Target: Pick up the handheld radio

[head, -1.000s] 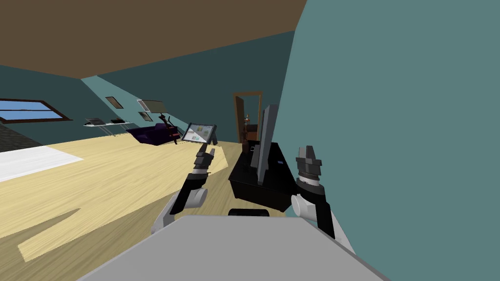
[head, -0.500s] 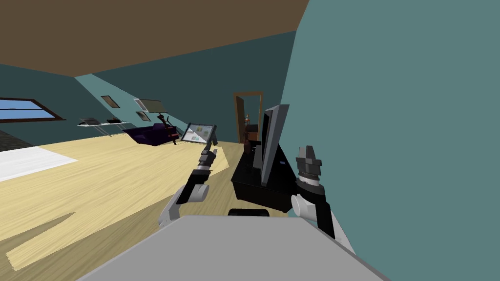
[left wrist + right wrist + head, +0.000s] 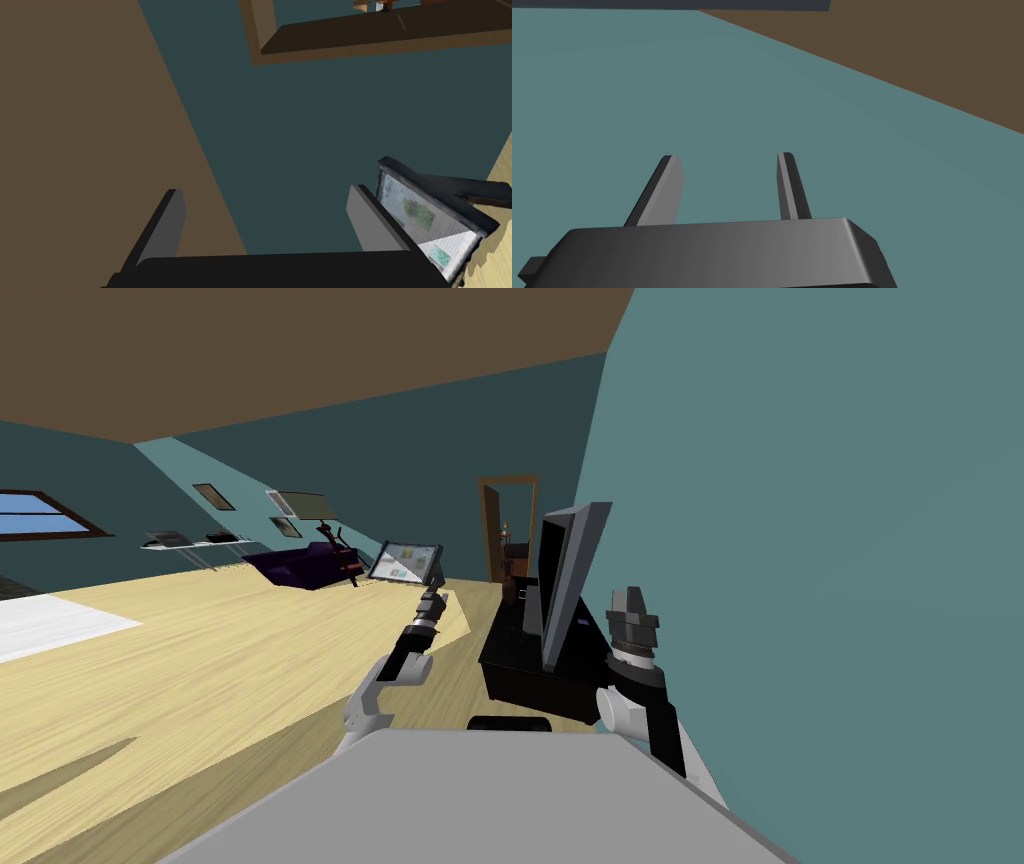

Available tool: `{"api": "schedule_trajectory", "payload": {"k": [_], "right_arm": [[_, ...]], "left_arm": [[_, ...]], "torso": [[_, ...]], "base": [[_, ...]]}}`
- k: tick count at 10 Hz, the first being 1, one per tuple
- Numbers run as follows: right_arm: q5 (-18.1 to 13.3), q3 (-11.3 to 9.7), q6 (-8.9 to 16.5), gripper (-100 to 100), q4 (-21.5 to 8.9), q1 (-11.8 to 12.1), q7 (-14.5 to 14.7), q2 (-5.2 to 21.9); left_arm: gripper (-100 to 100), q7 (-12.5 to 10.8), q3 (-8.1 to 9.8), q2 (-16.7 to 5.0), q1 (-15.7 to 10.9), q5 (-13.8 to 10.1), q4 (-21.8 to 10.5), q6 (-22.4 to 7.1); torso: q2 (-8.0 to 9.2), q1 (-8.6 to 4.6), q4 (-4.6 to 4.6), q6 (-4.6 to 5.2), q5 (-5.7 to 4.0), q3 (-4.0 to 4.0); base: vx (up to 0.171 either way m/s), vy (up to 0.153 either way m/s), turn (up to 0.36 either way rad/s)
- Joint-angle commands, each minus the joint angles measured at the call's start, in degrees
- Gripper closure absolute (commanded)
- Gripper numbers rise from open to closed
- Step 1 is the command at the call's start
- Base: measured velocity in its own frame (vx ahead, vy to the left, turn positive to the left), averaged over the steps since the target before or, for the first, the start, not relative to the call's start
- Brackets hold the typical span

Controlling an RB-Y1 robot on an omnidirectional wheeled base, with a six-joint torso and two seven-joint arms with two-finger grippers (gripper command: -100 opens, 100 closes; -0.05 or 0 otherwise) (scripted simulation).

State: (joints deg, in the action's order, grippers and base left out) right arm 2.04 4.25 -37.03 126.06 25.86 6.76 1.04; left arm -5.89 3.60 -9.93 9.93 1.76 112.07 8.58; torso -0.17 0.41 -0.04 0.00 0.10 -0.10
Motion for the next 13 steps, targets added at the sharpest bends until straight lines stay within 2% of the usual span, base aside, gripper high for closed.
{"api": "schedule_trajectory", "payload": {"k": [1,2,3,4,5,6,7,8,9,10,11,12,13], "right_arm": [[0.00,0.00,0.00,0,0.00,0.00,0.00,0.00],[0.00,0.00,0.00,0,0.00,0.00,0.00,0.00],[0.00,-0.01,0.00,0,0.00,0.00,0.00,-0.01],[0.00,-0.01,0.00,0,0.00,0.00,0.00,-0.01],[0.00,0.00,0.00,0,0.00,0.00,0.00,-0.01],[0.00,0.00,0.00,0,0.00,0.00,0.00,0.00],[0.00,0.00,0.00,0,0.00,0.00,0.00,0.00],[0.00,0.00,0.00,0,0.00,-0.01,0.00,0.00],[0.00,0.00,0.00,0,0.00,0.00,0.00,0.00],[0.00,-0.01,0.00,0,0.00,0.00,0.00,-0.01],[0.00,-0.01,0.00,0,0.00,-0.01,0.00,-0.01],[0.00,0.00,0.00,0,0.00,0.00,0.00,-0.01],[0.00,0.00,0.00,0,0.00,0.00,0.00,0.00]], "left_arm": [[-100,-0.13,0.10,-0.01,-0.78,0.06,-0.46,-2.86],[-100,-0.13,0.10,-0.01,-0.78,0.06,-0.46,-3.27],[-100,-0.37,0.47,-0.11,-3.08,0.09,-2.56,-5.44],[-100,-0.37,0.47,-0.11,-3.08,0.09,-2.56,-6.81],[-100,-0.59,0.85,-0.19,-5.42,0.09,-4.77,-8.51],[-100,-0.59,0.85,-0.19,-5.42,0.09,-4.77,-10.03],[-100,-0.82,1.25,-0.25,-7.65,0.06,-6.92,-11.78],[-100,-0.82,1.25,-0.25,-7.77,0.06,-7.09,-13.76],[-100,-0.82,1.25,-0.25,-7.77,0.06,-7.09,-14.14],[-100,-1.03,1.65,-0.30,-10.13,0.00,-9.50,-16.34],[-100,-1.03,1.65,-0.30,-10.13,0.00,-9.50,-17.90],[-100,-1.24,2.05,-0.35,-12.26,-0.11,-11.75,-19.49],[-100,-1.24,2.05,-0.35,-12.47,-0.11,-12.02,-20.80]], "torso": [[0.00,0.00,0.00,0.00,0.00,0.00],[0.02,-0.09,0.00,-0.01,-0.01,0.01],[0.11,-0.27,0.02,-0.02,-0.05,0.06],[0.09,-0.23,0.02,0.01,-0.05,0.05],[0.08,-0.20,0.01,-0.01,-0.04,0.04],[0.06,-0.12,0.01,0.00,-0.03,0.03],[0.08,-0.11,0.01,-0.02,-0.02,0.04],[0.10,-0.11,0.02,0.01,-0.02,0.06],[0.13,-0.15,0.02,-0.02,-0.02,0.07],[0.14,-0.28,0.03,-0.02,-0.05,0.08],[0.09,-0.27,0.02,0.01,-0.06,0.05],[0.09,-0.24,0.01,-0.02,-0.04,0.05],[0.10,-0.17,0.02,0.00,-0.04,0.05]], "base": [[0.032,0.085,-0.040],[0.005,0.031,-0.001],[0.014,0.055,-0.050],[0.019,0.066,-0.043],[0.024,0.087,-0.066],[0.017,0.087,-0.044],[0.005,0.088,-0.089],[0.000,0.077,-0.042],[0.001,0.035,0.011],[0.014,0.047,-0.094],[0.015,0.059,-0.051],[0.006,0.076,-0.077],[0.009,0.063,-0.058]]}}
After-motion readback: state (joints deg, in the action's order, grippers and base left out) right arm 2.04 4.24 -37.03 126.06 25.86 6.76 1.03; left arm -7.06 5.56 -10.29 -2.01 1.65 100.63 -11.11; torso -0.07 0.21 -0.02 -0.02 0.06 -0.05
